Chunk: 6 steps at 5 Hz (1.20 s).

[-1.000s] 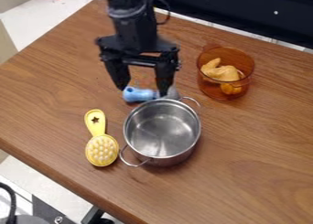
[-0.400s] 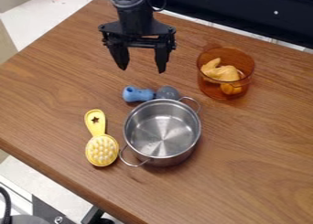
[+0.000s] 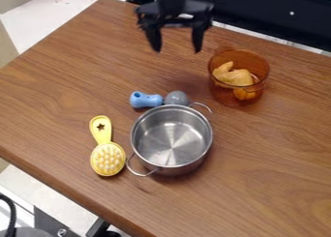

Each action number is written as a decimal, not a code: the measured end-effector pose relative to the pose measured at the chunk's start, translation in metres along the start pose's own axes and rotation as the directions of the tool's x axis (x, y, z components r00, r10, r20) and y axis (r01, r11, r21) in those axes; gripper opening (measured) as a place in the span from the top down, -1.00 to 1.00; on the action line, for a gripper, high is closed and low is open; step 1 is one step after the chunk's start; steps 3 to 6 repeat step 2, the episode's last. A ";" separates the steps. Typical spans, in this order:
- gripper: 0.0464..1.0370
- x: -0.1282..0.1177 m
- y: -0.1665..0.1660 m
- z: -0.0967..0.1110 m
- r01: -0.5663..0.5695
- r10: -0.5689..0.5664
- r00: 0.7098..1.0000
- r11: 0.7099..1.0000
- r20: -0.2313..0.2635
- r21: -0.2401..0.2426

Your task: Move the silver pot at the center of the table

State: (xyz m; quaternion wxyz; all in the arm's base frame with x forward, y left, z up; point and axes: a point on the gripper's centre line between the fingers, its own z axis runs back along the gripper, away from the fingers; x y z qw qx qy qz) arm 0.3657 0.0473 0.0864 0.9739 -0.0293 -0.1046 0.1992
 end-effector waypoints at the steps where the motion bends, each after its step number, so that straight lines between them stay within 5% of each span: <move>1: -0.92 0.016 -0.014 0.001 -0.005 0.005 0.999 1.000 0.035 -0.001; 2: -0.92 0.033 -0.029 -0.011 0.000 0.000 0.998 1.000 0.058 -0.006; 6: -0.92 0.033 -0.029 -0.011 0.000 0.000 0.998 1.000 0.058 -0.006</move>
